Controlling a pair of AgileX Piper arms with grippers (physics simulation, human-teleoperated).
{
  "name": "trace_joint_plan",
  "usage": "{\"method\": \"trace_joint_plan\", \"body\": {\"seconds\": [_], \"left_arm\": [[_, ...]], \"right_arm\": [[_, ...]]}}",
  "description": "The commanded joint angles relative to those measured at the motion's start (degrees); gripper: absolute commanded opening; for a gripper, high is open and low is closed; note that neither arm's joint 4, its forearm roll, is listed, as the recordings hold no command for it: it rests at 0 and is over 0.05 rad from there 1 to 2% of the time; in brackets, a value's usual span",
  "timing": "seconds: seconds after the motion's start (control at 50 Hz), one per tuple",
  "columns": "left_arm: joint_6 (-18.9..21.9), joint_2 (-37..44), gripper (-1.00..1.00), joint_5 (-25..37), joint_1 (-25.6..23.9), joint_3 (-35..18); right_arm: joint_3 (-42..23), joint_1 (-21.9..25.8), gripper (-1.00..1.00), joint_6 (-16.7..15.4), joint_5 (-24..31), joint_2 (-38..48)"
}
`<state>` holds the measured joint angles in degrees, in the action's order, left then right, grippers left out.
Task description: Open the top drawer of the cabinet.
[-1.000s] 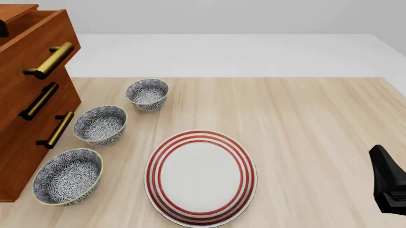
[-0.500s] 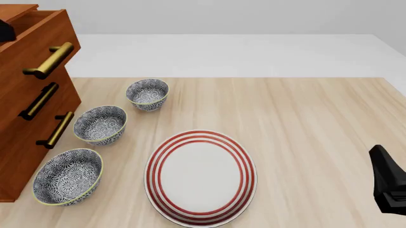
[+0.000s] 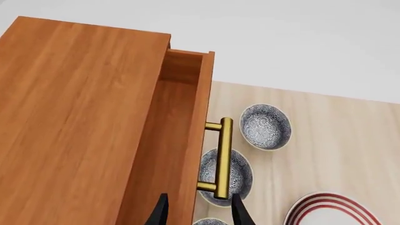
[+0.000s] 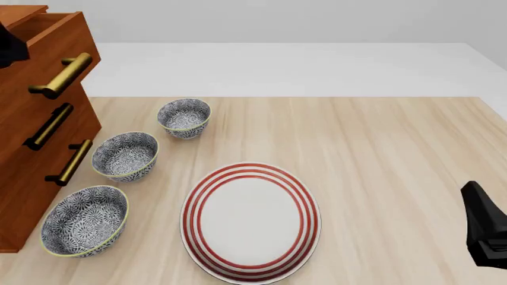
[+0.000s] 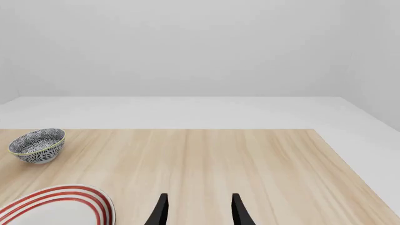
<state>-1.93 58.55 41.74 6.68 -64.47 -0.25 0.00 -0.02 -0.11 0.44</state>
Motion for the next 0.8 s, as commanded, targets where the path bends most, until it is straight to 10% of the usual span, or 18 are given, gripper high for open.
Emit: {"method": "trace_joint_plan", "body": {"seconds": [0.02, 0.8], "left_arm": [[0.1, 1.3, 1.0, -1.0, 0.6, 0.2], [0.7, 4.8, 1.0, -4.6, 1.6, 1.9]], "right_arm": [[0.0, 0.0, 1.0, 0.0, 0.0, 0.0], [0.0, 0.0, 1.0, 0.0, 0.0, 0.0]]}}
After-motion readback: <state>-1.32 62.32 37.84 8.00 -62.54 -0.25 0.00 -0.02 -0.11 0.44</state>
